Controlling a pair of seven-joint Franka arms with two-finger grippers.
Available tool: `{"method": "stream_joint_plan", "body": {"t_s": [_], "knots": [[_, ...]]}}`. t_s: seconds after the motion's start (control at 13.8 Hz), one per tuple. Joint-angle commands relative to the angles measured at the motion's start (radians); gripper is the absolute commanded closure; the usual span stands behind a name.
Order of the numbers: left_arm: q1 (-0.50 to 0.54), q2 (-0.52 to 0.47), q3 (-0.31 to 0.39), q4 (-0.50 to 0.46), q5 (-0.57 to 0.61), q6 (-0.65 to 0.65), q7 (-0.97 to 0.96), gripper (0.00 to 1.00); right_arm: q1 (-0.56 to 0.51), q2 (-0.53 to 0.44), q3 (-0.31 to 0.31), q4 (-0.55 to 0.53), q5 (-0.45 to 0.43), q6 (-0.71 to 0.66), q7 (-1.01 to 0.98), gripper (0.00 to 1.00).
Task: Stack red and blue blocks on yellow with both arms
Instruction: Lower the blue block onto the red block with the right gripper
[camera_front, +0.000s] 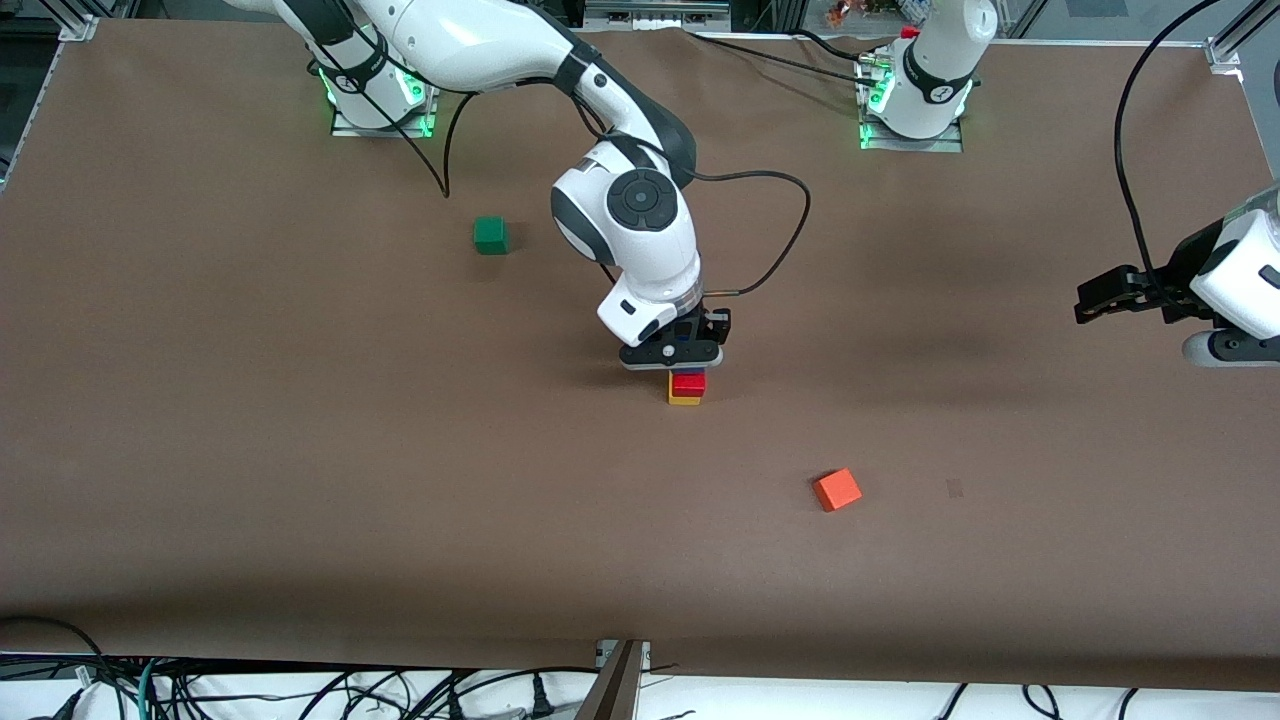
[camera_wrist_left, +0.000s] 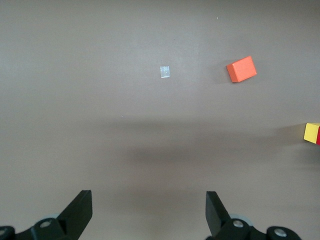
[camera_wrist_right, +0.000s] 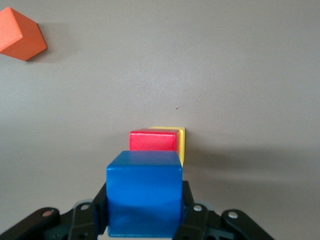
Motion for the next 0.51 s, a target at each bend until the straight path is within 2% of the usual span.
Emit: {"method": "stream_joint_plan", "body": {"t_s": [0.0,0.29,0.36,0.43], "knots": [[0.009,-0.013,0.004,-0.013,-0.026,-0.004,0.024,0.00,0.011,0.034,-0.009,0.040,-0.027,0.011,0.001,0.86],[0.007,-0.011,0.004,-0.013,-0.029,-0.004,0.021,0.00,0.014,0.042,-0.009,0.040,-0.027,0.039,0.006,0.75],[0.007,-0.011,0.004,-0.013,-0.028,-0.004,0.021,0.00,0.014,0.042,-0.009,0.040,-0.027,0.042,0.003,0.60],[0.006,-0.011,0.004,-0.013,-0.028,-0.004,0.021,0.00,0.014,0.042,-0.009,0.040,-0.027,0.048,0.003,0.49]]}}
